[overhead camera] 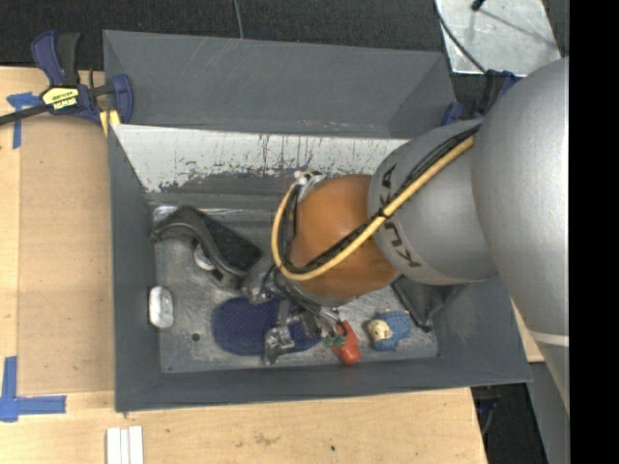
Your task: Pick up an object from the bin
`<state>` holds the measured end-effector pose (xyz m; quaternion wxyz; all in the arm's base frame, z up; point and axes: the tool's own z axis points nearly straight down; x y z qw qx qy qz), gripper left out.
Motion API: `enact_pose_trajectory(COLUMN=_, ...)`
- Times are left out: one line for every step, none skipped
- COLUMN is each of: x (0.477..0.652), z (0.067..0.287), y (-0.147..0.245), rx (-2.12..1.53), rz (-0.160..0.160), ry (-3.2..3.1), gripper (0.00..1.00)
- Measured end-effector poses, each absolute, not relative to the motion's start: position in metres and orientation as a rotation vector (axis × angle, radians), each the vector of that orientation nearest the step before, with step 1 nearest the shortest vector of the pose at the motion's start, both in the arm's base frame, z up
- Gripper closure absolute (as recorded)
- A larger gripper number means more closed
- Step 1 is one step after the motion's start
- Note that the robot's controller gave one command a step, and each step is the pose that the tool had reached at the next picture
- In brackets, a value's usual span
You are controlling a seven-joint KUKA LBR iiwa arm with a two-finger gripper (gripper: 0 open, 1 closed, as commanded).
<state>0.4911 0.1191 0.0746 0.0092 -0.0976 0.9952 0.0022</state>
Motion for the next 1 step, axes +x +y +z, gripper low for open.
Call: enact_pose_trajectory(x=0.5159, z=0.2277, y=0.1047, rx=-0.420, rz=0.000, ry=3.102, gripper=1.00)
